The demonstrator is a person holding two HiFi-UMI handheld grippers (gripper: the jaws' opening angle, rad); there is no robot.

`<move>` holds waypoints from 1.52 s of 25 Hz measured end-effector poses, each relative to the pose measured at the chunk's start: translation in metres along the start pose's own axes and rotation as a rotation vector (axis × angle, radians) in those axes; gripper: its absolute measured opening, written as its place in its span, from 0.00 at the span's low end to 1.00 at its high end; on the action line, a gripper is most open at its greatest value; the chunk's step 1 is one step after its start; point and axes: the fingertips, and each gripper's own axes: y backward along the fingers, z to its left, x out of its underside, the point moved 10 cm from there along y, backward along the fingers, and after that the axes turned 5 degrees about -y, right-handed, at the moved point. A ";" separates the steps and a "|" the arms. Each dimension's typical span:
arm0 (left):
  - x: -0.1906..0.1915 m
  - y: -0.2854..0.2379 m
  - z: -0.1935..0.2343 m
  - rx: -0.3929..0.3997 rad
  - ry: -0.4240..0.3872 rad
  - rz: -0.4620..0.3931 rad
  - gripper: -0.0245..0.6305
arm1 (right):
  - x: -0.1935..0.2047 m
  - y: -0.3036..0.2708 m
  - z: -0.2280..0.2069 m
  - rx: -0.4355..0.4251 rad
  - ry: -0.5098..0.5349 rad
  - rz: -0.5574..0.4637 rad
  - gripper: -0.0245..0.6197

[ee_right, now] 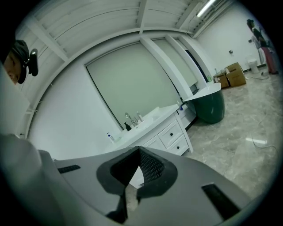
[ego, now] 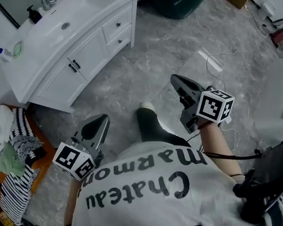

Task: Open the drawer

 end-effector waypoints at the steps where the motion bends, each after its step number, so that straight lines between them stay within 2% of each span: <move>1: 0.000 -0.003 0.004 -0.007 0.007 -0.003 0.05 | -0.001 -0.007 -0.003 -0.004 -0.008 0.000 0.05; 8: -0.011 -0.045 0.039 -0.072 0.090 -0.011 0.05 | -0.030 -0.055 -0.035 -0.061 -0.036 0.042 0.05; 12: -0.031 -0.079 0.061 -0.125 0.127 -0.049 0.05 | -0.060 -0.085 -0.063 -0.081 -0.055 0.078 0.05; 19: -0.062 -0.140 0.096 -0.220 0.181 -0.121 0.05 | -0.116 -0.139 -0.106 -0.131 -0.024 0.139 0.05; 26: -0.079 -0.190 0.122 -0.287 0.176 -0.179 0.05 | -0.157 -0.178 -0.149 -0.177 0.005 0.177 0.04; 33: -0.073 -0.214 0.129 -0.308 0.223 -0.136 0.05 | -0.172 -0.201 -0.166 -0.211 0.010 0.209 0.05; 38: -0.075 -0.228 0.139 -0.297 0.233 -0.135 0.05 | -0.169 -0.204 -0.186 -0.180 -0.007 0.210 0.05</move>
